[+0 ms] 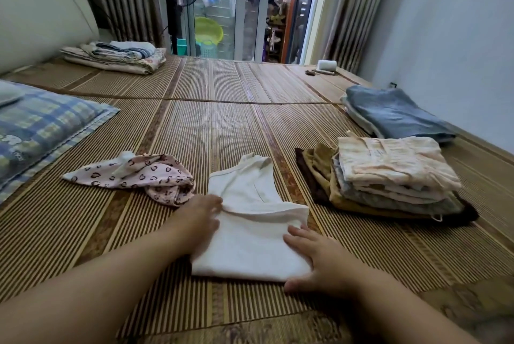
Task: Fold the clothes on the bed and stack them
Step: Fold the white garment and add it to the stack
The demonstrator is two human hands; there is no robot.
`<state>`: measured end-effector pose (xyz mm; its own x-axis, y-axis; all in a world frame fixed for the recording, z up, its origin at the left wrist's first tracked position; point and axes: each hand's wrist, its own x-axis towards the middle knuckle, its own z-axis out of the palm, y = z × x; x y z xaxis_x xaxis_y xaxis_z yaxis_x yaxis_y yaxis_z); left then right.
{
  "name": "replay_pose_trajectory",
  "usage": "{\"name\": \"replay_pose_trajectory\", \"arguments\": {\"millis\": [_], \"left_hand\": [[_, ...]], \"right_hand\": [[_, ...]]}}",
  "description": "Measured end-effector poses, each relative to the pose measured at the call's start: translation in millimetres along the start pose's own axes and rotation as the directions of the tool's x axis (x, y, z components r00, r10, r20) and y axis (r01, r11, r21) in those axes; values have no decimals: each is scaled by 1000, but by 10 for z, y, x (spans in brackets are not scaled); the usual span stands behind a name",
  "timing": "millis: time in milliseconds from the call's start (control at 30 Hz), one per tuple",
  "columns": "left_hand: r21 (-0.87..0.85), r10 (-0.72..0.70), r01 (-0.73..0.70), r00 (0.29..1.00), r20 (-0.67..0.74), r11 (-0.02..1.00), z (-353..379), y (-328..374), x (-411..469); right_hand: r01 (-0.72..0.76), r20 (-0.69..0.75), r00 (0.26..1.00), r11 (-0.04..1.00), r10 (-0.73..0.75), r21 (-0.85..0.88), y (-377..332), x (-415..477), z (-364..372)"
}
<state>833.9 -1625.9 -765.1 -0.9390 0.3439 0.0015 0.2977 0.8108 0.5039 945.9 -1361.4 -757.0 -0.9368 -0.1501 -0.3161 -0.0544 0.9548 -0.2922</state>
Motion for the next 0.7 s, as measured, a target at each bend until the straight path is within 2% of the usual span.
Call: {"name": "replay_pose_trajectory", "arguments": {"millis": [67,100,200,267,333,433,500,567,600,633,700], "left_hand": [[40,-94,101,985,-146,994,-35,-14,133],[98,-111,130,979,-173,987,-62,-26,181],[233,-64,106,981,-181,967,-110,-55,239],[211,-33,69,985,-170,975,-110,-61,239],[88,-23,34,991,-130,996,-142,-59,234],[-257,-9,-2,999,-42,966,-250,-94,208],[-526,-3,27,999,47,850,-344,-136,205],[-673,10,92,989,146,734,-436,-177,247],[-655,11,113,983,182,747,-462,-190,289],[-558,9,108,979,202,823,-475,-195,342],[-150,5,21,984,176,988,-448,-192,442]], "right_hand": [[-22,-17,1000,1000,22,-4,-19,30,-39],[-39,-31,999,999,39,-7,-39,57,-59],[-63,-163,985,996,51,-66,-139,211,-85],[-73,-277,960,993,45,-92,-221,361,-70],[-105,-304,948,994,93,-22,-289,500,-28],[-170,-231,958,985,168,13,-289,634,120],[-175,-213,962,985,168,-13,-248,673,208],[-172,-225,960,985,166,-6,-211,706,242],[-170,-230,959,985,165,-3,-203,720,247],[-169,-234,958,986,163,-4,-199,735,251],[-168,-236,958,986,162,-6,-186,749,258]]}}
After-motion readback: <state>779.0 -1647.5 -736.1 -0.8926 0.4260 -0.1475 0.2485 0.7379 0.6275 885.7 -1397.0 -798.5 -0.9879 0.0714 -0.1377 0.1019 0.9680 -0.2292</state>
